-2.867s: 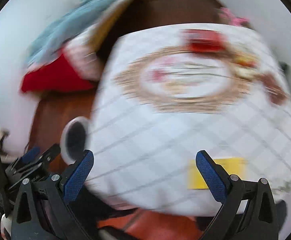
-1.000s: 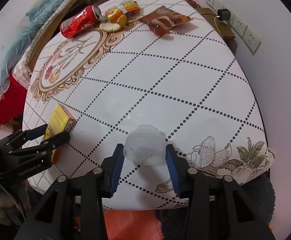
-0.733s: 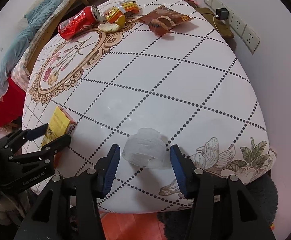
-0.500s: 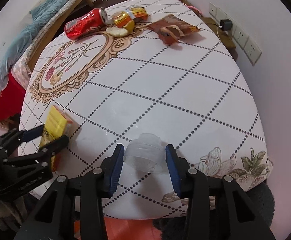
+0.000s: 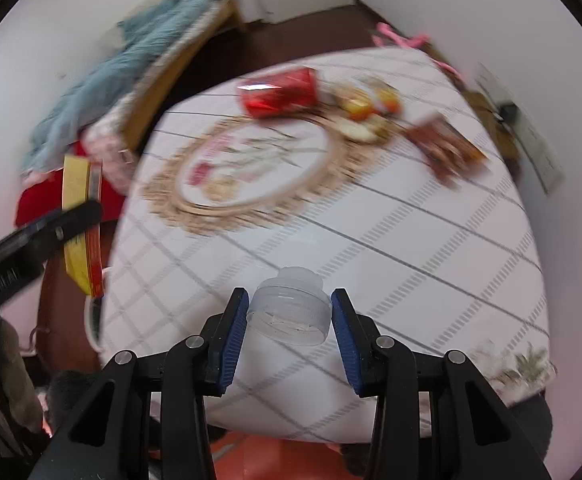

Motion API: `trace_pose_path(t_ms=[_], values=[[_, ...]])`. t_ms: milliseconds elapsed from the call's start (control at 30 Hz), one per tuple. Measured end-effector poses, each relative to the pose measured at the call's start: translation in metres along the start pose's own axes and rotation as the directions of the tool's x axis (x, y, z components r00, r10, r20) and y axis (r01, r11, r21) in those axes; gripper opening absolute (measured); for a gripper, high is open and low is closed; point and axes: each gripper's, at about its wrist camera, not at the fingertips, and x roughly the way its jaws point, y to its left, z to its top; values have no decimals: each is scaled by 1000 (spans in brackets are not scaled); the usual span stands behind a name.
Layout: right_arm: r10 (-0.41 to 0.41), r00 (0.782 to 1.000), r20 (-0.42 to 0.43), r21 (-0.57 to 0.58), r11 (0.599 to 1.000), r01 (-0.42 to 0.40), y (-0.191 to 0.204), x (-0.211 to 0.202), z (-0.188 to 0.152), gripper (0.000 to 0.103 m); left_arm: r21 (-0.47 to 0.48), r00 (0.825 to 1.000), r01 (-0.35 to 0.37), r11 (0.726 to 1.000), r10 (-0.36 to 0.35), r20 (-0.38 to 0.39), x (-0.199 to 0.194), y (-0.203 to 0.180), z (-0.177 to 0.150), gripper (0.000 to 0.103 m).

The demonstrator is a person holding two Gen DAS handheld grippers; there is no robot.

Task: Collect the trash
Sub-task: 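Carry pack and cup over the bin and open both tools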

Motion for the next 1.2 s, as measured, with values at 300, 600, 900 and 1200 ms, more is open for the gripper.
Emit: trace_pose_path(t_ms=[300,600,900,1200], values=[[197,980,-34,-173,964,-200,144,11,33,44,-200,987,-112,973,133,92,-72,138,4,58],[292,924,-245,-318,876,-362,328,109,23,44,-425,964,-267,865,242,-113,-49,318,-75,58],[136,885,-445,-395,858,-330,444,271,-13,44,-663,951,-223,715,9,-309,57,436,-168,58],[2,846,-533,-423,865,-268,483,379,-30,47,-685,922,-321,654,50,-384,88,468,-194,91]])
